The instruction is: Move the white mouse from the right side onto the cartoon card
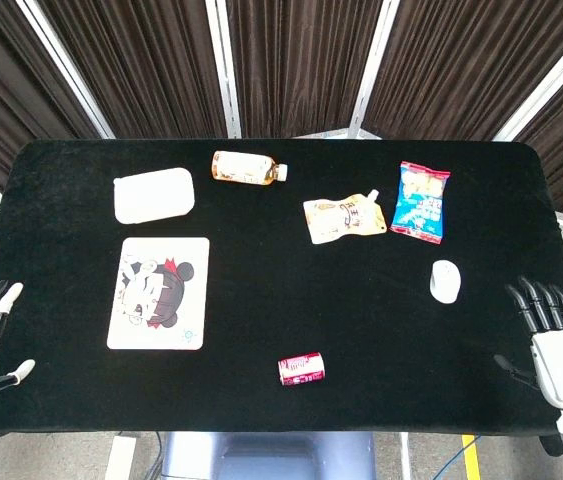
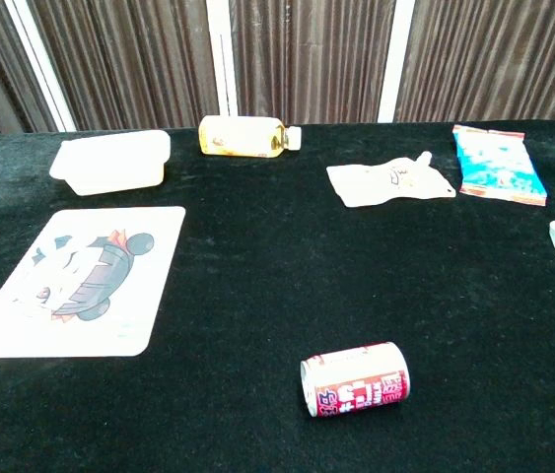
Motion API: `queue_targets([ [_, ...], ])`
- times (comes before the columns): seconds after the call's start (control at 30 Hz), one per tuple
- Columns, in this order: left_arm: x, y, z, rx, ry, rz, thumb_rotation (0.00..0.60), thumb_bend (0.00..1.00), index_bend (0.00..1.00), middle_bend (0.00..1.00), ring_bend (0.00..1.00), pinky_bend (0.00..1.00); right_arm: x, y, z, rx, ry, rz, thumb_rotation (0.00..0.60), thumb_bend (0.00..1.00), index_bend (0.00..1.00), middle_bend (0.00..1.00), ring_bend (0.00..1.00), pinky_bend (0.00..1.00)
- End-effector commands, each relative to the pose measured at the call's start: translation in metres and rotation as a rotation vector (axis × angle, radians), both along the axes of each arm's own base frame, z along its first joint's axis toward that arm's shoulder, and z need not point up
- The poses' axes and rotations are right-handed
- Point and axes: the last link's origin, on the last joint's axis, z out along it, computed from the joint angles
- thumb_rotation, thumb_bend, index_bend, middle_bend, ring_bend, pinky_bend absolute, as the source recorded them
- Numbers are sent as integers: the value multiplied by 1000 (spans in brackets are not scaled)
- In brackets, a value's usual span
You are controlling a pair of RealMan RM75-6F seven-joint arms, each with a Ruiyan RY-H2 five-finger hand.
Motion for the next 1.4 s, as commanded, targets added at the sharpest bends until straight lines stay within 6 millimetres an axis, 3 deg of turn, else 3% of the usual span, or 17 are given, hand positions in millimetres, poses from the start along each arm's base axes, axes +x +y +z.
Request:
queue_targets([
  [0.03,0,0,0,0,0,1,600,0,0,0,0,0,-1,0,-1,5,3,-2,600,0,0,0,0,0],
  [0.13,0,1,0,-3,-3,2,600,0,0,0,0,0,-3,-2,-5,28,19,-4,600,0,0,0,0,0],
  [0.27,1,4,1,5,-3,-1,600,0,0,0,0,0,-7,-23,-14,96,92,32,600,0,0,0,0,0],
  [0.6,-4,19,-1,27,15,43,600,0,0,0,0,0,-13,-120,-19,297,459,347,600,0,1,25,0,0],
  [0.97,-15,40,-7,75,26,104,600,0,0,0,0,0,-18,-190,-35,421,739,470,600,0,28,52,0,0],
  [1.4,-24,50,-10,100,43,140,600,0,0,0,0,0,-33,-201,-61,512,767,379,600,0,32,66,0,0],
])
